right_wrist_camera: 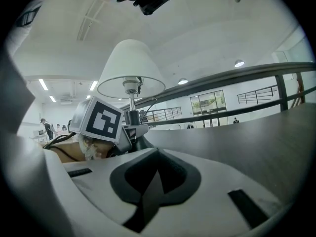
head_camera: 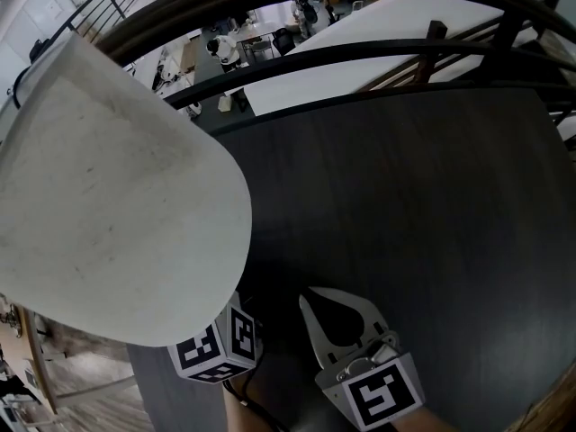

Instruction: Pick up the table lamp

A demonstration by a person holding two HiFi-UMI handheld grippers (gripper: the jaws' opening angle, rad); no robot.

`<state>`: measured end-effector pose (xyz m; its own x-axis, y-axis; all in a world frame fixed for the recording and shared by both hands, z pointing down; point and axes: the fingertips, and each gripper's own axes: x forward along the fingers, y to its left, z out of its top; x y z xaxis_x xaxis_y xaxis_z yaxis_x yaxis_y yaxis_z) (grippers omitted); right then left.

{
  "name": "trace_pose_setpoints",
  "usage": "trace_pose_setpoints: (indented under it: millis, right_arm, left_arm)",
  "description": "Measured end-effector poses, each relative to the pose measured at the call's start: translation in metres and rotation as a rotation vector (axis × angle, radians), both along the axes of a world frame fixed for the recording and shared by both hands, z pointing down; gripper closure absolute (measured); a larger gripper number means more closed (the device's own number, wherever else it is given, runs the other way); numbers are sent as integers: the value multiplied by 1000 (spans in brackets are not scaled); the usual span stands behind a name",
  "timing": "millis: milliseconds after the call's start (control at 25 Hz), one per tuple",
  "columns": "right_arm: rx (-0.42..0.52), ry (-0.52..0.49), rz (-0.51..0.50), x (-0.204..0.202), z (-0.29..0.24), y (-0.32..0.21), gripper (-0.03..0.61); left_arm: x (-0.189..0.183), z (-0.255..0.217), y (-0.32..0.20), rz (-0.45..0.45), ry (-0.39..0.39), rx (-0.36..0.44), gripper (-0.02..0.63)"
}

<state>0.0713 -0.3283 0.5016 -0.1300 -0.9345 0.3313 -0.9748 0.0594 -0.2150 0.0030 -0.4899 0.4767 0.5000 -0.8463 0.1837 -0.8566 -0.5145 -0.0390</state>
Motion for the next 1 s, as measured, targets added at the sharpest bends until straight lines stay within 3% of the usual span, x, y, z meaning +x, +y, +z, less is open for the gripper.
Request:
trace_pose_setpoints:
  millis: [520, 1000]
  right_arm:
    - [28, 10, 2, -8, -19, 2, 583]
    - [58, 6, 20, -8, -57, 11, 583]
  left_arm:
    - [-18, -31, 11, -21, 53, -8, 422]
    - [-33, -72, 26, -26, 39, -14, 423]
